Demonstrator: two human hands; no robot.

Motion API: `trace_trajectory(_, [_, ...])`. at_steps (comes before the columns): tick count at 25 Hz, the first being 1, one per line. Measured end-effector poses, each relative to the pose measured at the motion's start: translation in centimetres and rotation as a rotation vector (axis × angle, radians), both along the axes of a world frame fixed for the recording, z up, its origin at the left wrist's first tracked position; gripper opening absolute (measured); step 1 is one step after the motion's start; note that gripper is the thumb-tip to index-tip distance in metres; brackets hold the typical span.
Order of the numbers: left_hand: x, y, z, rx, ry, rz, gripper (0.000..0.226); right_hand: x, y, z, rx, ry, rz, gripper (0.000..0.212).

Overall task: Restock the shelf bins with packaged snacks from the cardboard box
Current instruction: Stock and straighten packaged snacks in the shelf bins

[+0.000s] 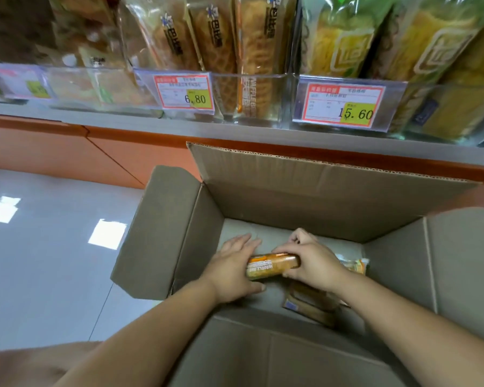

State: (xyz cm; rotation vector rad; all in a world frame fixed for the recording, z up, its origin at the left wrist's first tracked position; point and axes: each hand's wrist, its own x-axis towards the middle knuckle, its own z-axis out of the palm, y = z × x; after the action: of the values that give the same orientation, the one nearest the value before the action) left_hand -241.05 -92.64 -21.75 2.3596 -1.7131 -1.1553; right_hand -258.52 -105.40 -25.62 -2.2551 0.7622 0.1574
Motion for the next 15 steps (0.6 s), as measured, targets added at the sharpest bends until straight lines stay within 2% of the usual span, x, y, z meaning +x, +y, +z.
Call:
trace_trajectory(2, [0.1, -0.4, 0.5, 0.006, 0.09, 0.016, 0.074, 0.7, 0.3, 3.2, 0.077, -0.085, -0.005, 0.053])
trace_trajectory(4, [0.4, -0.5, 1.3, -0.029, 0.114, 0.055, 0.051, 0.6, 0.7, 6.0, 0.222, -0.126, -0.146, 0.062])
trace_trajectory(5, [0.5, -0.5, 1.9, -0.069, 0.085, 0.062, 0.047, 0.2, 0.8, 7.1, 0.361, -0.171, -0.295, 0.065])
trace_trajectory(7, [0.4, -0.5, 3.3, -0.152, 0.072, 0.114, 0.046, -0.6, 1.5, 8.9, 0.781, -0.348, -0.616, 0.058])
trace_trajectory(8, [0.2, -0.7, 4.2, -0.198, 0.082, 0.139, 0.046, -0.8, 1.8, 9.8, 0.953, -0.439, -0.71, 0.052])
trace_trajectory(9, [-0.1, -0.9, 5.0, -0.241, 0.086, 0.151, 0.046, -0.9, 2.0, 10.7, 1.016, -0.479, -0.737, 0.044])
trace_trajectory(12, [-0.7, -1.2, 7.6, -0.343, 0.096, 0.15, 0.045, -0.4, 2.4, 14.0, 0.967, -0.53, -0.713, 0.035])
trace_trajectory(15, [-0.4, -1.6, 11.0, -0.393, 0.107, 0.099, 0.051, 0.5, 2.2, 18.3, 0.638, -0.506, -0.657, 0.038])
